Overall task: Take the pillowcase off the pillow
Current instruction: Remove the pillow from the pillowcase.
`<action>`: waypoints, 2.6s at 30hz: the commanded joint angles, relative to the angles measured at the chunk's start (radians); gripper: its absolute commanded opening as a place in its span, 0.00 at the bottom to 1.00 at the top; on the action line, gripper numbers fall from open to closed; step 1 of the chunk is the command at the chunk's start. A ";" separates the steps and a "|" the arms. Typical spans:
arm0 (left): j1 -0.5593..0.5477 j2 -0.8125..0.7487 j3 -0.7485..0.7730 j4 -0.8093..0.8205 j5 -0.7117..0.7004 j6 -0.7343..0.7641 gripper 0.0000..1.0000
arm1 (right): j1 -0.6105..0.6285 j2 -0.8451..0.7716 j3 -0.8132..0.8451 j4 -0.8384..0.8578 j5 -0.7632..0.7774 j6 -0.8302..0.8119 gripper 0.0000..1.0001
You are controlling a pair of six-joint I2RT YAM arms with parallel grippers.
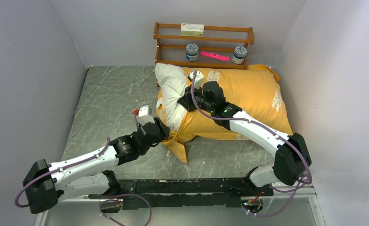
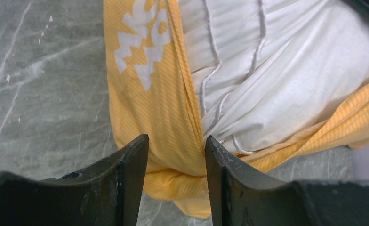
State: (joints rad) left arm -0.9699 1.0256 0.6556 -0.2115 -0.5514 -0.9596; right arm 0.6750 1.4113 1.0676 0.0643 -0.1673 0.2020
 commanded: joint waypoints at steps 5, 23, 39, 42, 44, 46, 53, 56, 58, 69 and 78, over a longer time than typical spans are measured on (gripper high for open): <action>0.005 -0.072 -0.151 -0.224 0.040 -0.065 0.49 | -0.032 -0.097 0.067 0.186 0.121 0.008 0.00; 0.005 -0.221 -0.100 -0.087 0.194 -0.003 0.61 | -0.033 -0.099 0.065 0.195 0.088 0.040 0.00; 0.005 -0.015 0.135 0.002 0.114 -0.016 0.63 | -0.033 -0.115 0.020 0.207 0.071 0.053 0.00; 0.004 -0.006 0.118 0.031 0.097 -0.020 0.59 | -0.033 -0.112 0.015 0.209 0.068 0.056 0.00; 0.004 0.005 0.115 0.029 0.091 -0.019 0.57 | -0.034 -0.112 0.014 0.210 0.068 0.057 0.00; 0.005 0.020 0.105 0.019 0.087 -0.020 0.54 | -0.034 -0.113 0.014 0.212 0.066 0.059 0.00; 0.005 0.028 0.002 0.036 0.082 -0.057 0.34 | -0.034 -0.122 0.024 0.206 0.069 0.063 0.00; 0.005 0.025 -0.030 0.025 0.076 -0.068 0.19 | -0.033 -0.126 0.028 0.204 0.072 0.063 0.00; 0.005 0.011 -0.047 0.011 0.077 -0.076 0.10 | -0.033 -0.129 0.031 0.200 0.080 0.063 0.00; 0.005 -0.118 -0.178 -0.060 0.104 -0.152 0.05 | -0.052 -0.117 0.127 0.146 0.083 0.050 0.00; 0.005 -0.177 -0.037 -0.050 0.122 -0.081 0.61 | -0.053 -0.119 0.070 0.171 0.046 0.072 0.00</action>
State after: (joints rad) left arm -0.9680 0.8757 0.5053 -0.2848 -0.4255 -1.0622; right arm 0.6353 1.3609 1.1095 0.0681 -0.1261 0.2443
